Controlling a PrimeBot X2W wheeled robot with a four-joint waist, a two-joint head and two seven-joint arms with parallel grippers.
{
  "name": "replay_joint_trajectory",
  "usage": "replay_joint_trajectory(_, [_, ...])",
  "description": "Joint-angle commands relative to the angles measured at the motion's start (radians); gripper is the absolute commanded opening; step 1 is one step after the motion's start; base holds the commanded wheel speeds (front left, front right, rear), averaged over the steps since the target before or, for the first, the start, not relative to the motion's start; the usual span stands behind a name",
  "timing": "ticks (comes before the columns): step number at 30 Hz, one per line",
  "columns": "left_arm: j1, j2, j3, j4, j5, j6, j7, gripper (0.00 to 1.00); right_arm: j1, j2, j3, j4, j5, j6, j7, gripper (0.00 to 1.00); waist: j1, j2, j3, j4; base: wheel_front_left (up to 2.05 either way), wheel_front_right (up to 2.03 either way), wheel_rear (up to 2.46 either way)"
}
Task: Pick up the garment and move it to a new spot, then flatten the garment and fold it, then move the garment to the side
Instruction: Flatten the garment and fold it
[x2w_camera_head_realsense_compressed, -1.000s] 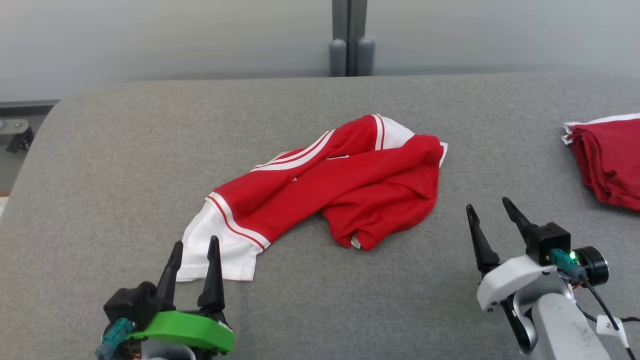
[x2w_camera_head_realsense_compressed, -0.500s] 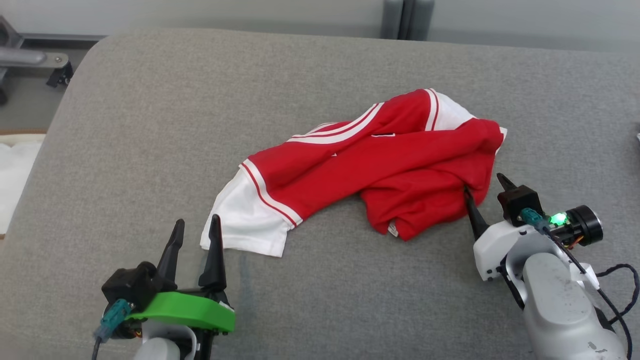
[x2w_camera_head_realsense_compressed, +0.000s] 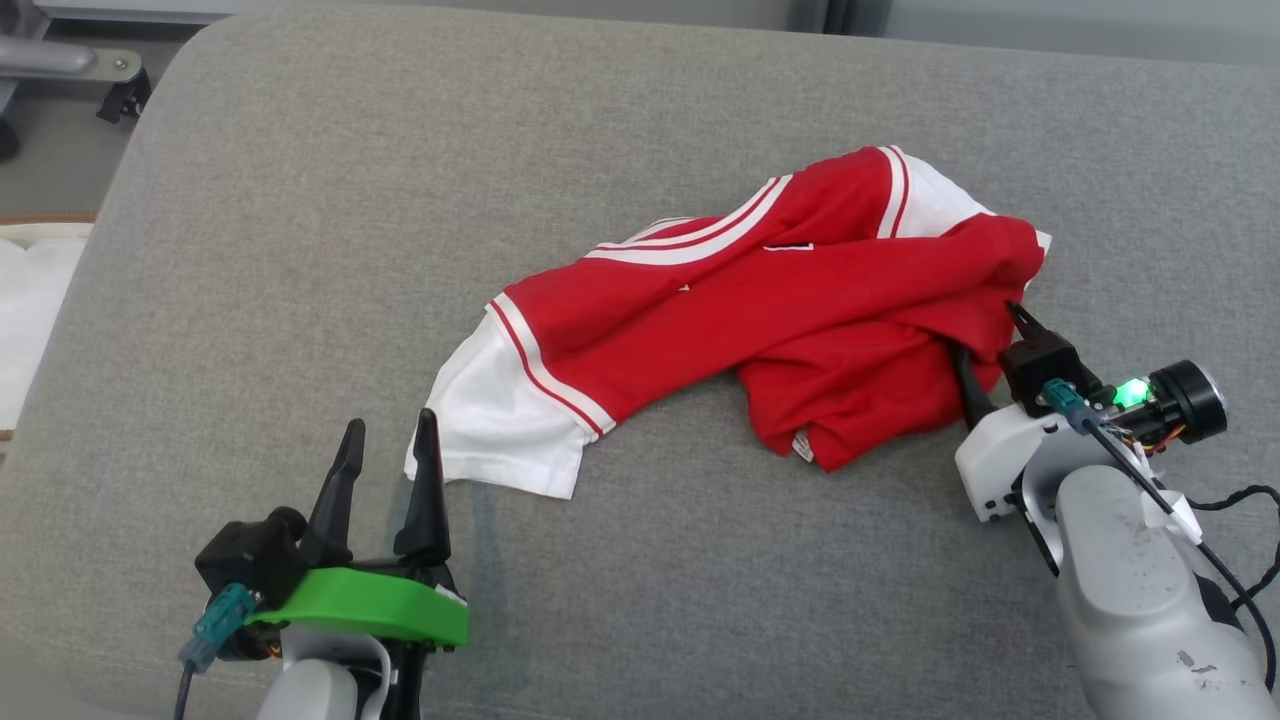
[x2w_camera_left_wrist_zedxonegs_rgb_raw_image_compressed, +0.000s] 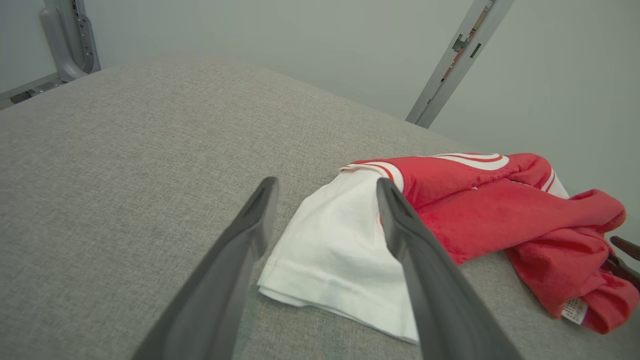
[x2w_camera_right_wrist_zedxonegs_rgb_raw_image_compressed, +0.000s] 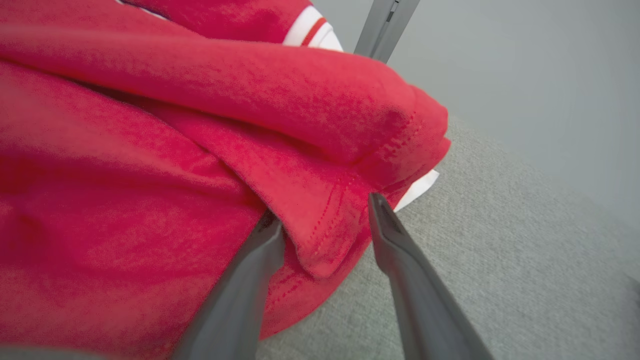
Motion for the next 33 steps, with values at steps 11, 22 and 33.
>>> replay_joint_trajectory(11, [-0.011, 0.004, 0.02, -0.005, 0.006, 0.006, -0.004, 1.0, -0.022, -0.005, 0.022, -0.048, 0.013, -0.002, -0.002, 0.0, 0.0, 0.0, 0.006, -0.054, 0.0, 0.0, 0.0])
replay_joint_trajectory(22, [-0.006, 0.004, 0.034, -0.006, 0.012, 0.002, -0.003, 1.0, 0.15, -0.022, -0.013, -0.239, -0.033, -0.002, -0.002, 0.0, 0.0, 0.0, -0.049, -0.141, 0.0, 0.0, 0.0])
replay_joint_trajectory(33, [0.008, 0.004, 0.034, 0.006, 0.011, -0.001, -0.004, 1.0, 0.277, -0.011, -0.082, -0.246, -0.044, -0.002, -0.002, 0.24, 0.0, 0.0, -0.048, -0.168, 0.0, 0.0, 0.0])
